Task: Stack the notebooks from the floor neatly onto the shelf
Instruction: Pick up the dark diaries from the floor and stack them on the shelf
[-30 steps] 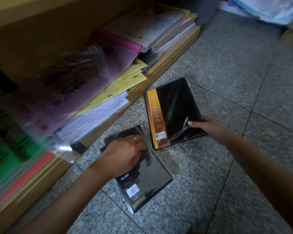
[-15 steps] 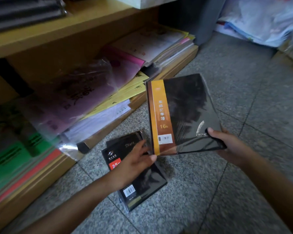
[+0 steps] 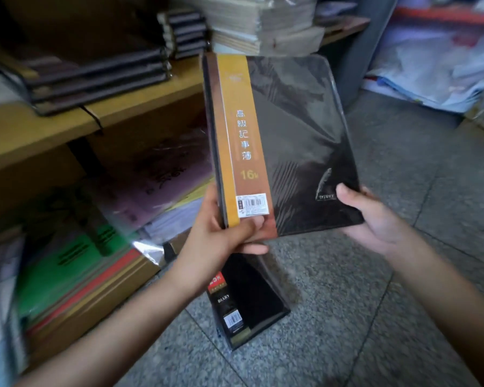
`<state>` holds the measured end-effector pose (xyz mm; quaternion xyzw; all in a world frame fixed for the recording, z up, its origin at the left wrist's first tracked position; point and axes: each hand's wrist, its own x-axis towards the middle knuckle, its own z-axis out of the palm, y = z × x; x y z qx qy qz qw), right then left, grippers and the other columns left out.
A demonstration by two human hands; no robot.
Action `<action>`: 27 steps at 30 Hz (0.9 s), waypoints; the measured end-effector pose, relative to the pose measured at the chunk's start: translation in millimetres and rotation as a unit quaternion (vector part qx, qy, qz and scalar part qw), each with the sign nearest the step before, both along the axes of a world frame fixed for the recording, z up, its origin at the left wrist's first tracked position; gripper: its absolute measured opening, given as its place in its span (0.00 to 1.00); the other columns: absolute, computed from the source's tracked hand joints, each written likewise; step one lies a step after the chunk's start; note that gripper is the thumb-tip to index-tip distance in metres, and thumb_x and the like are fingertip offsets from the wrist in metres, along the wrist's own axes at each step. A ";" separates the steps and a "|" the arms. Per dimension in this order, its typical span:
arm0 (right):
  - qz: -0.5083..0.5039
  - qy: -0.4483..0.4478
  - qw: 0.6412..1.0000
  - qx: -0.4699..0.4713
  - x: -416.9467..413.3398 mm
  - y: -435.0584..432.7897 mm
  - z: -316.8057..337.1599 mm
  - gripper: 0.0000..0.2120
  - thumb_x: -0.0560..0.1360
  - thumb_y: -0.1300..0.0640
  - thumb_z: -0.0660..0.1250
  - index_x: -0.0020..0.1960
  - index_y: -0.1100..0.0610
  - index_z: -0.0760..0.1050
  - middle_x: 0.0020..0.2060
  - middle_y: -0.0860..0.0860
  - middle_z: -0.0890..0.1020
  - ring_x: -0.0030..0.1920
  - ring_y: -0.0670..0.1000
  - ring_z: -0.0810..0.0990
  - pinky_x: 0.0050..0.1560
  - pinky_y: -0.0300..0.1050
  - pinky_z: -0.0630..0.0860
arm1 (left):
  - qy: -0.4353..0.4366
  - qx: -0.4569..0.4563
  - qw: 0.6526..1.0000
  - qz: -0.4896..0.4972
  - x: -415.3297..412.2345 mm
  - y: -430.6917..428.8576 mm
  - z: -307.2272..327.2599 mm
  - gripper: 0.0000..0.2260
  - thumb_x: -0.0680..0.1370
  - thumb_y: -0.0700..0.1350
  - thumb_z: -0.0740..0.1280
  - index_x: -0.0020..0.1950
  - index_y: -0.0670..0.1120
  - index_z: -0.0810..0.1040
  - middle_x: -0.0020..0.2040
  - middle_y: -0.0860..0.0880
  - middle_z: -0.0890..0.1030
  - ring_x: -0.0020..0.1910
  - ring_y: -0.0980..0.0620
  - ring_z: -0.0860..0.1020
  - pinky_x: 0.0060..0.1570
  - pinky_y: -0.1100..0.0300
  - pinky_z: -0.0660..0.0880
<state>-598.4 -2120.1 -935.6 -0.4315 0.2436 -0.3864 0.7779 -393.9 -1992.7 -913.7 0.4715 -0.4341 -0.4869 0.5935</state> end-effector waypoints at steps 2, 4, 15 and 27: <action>0.019 -0.034 0.999 -0.005 17.7 0.5 15.6 0.28 0.52 0.52 0.83 0.51 0.55 0.84 0.51 0.54 0.84 0.52 0.52 0.83 0.47 0.47 0.80 | -0.012 -0.049 0.998 0.025 9.3 5.1 16.5 0.26 0.70 0.36 0.69 0.64 0.50 0.67 0.54 0.43 0.80 0.43 0.49 0.83 0.31 0.62 0.78; 0.043 -0.063 0.997 -0.004 37.0 -1.0 27.5 0.29 0.53 0.53 0.83 0.53 0.57 0.83 0.53 0.55 0.83 0.53 0.53 0.82 0.47 0.47 0.80 | -0.018 -0.088 0.995 0.049 19.1 12.8 30.9 0.28 0.69 0.36 0.68 0.67 0.49 0.65 0.53 0.46 0.80 0.43 0.51 0.82 0.31 0.61 0.78; 0.064 -0.014 0.991 -0.114 167.4 -35.2 113.4 0.33 0.55 0.53 0.79 0.58 0.55 0.75 0.49 0.52 0.84 0.46 0.49 0.83 0.48 0.44 0.79 | 0.011 -0.145 0.963 0.228 88.3 21.3 78.2 0.22 0.76 0.31 0.63 0.63 0.53 0.69 0.49 0.49 0.83 0.44 0.49 0.83 0.34 0.59 0.79; 0.230 -0.079 0.962 -0.121 207.4 -58.7 104.4 0.33 0.57 0.65 0.72 0.62 0.58 0.73 0.46 0.53 0.83 0.45 0.48 0.81 0.42 0.41 0.79 | 0.147 -0.096 0.933 0.315 131.5 4.6 108.8 0.14 0.76 0.34 0.65 0.61 0.39 0.70 0.49 0.42 0.80 0.37 0.51 0.84 0.30 0.64 0.78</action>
